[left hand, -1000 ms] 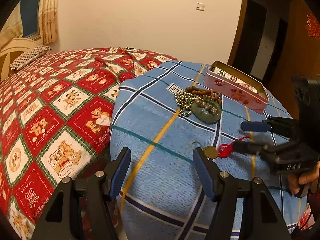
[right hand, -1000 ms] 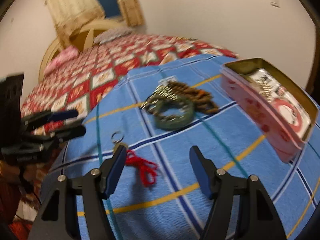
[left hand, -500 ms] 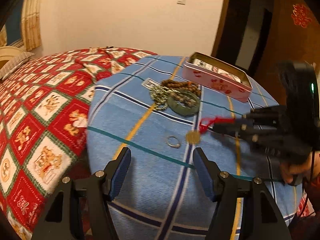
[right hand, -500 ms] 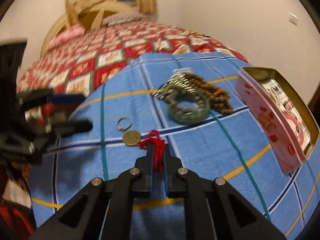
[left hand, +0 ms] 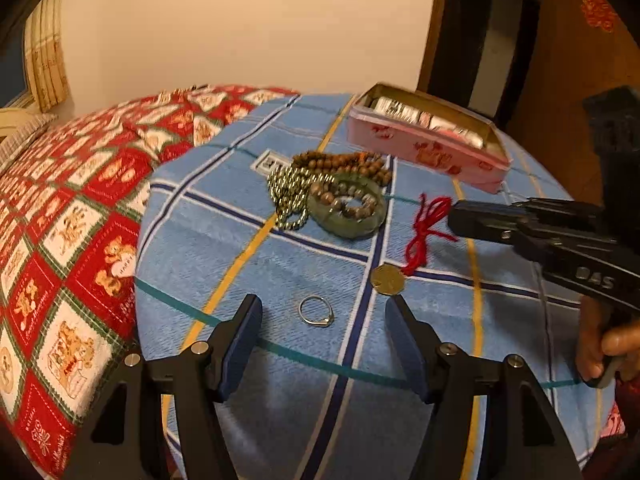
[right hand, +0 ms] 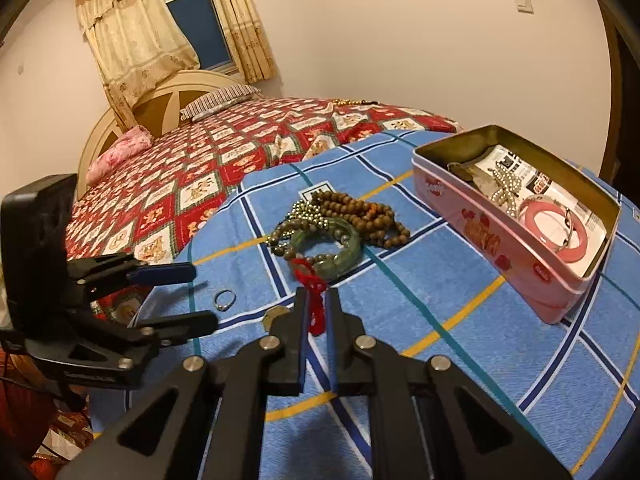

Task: Organize jewelry
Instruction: 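Grasp the red-string coin charm with the right tool while the left grasps the silver ring, then drop the red-string charm into the tin with the right tool while the left drops the ring, then move both tools back over the bead strands on the cloth, then grasp the brown wooden beads with the right tool while the left grasps the gold chain, then lower the wooden beads into the tin with the right tool while the left drops the gold chain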

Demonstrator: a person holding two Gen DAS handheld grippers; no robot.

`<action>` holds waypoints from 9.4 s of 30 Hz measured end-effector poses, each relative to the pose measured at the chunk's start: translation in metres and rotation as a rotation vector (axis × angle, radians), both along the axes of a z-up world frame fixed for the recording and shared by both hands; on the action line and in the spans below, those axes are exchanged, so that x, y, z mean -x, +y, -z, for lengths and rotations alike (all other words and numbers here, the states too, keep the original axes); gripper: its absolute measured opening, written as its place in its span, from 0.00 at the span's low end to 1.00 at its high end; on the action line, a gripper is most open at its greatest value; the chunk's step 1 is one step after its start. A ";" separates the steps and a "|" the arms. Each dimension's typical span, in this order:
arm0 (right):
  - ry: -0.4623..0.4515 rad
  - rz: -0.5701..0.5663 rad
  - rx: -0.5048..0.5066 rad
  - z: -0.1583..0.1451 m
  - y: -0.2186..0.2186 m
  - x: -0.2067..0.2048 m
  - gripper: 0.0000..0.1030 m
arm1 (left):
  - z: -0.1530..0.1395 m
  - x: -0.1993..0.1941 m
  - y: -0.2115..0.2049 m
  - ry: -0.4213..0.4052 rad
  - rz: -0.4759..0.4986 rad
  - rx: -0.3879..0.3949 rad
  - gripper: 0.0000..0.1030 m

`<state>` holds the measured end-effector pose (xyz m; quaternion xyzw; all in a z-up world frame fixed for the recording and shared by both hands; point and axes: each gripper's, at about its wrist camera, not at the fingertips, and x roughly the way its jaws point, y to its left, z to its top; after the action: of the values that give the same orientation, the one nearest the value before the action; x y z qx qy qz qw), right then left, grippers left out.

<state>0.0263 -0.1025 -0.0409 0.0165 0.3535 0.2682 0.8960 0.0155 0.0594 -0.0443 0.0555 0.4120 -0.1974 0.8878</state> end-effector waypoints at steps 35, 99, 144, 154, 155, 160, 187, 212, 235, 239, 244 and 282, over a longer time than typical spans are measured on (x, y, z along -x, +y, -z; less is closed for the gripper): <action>0.096 -0.064 0.132 0.020 0.028 -0.023 0.18 | -0.040 0.015 0.007 -0.210 0.026 0.081 0.18; -0.128 0.681 -0.230 -0.031 -0.208 -0.093 0.73 | -0.031 -0.112 -0.152 -0.254 0.006 0.172 0.58; -0.150 0.537 0.019 -0.019 -0.092 -0.037 0.74 | -0.026 -0.035 -0.017 -0.121 -0.276 0.197 0.58; -0.109 0.459 0.001 -0.015 -0.074 -0.037 0.73 | -0.027 -0.039 0.021 -0.144 -0.362 0.113 0.58; -0.105 0.452 0.003 -0.014 -0.071 -0.037 0.73 | -0.026 -0.040 0.022 -0.142 -0.366 0.111 0.58; -0.113 0.379 0.038 -0.014 -0.050 -0.036 0.68 | -0.028 -0.040 0.025 -0.156 -0.368 0.091 0.58; 0.124 0.077 0.088 0.019 0.020 -0.122 0.54 | -0.019 -0.051 0.045 -0.126 -0.378 0.043 0.58; 0.041 0.110 0.073 0.006 -0.030 -0.057 0.23 | -0.012 -0.100 -0.005 0.000 -0.150 0.114 0.58; -0.023 0.150 -0.063 -0.009 -0.047 -0.047 0.23 | -0.060 -0.063 0.000 -0.228 -0.155 0.266 0.13; -0.059 0.164 -0.118 -0.018 -0.054 -0.043 0.23 | -0.075 -0.058 -0.004 -0.271 -0.139 0.295 0.13; -0.104 0.211 -0.141 -0.028 -0.064 -0.039 0.23 | -0.088 -0.050 -0.029 -0.299 -0.065 0.306 0.13; -0.074 0.579 0.002 -0.017 -0.166 -0.117 0.23 | -0.042 -0.162 -0.182 -0.225 0.039 0.272 0.13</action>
<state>0.1429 -0.2688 -0.0237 0.1059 0.3016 0.0015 0.9475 0.1779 -0.1223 -0.0019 -0.0355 0.2781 -0.2612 0.9237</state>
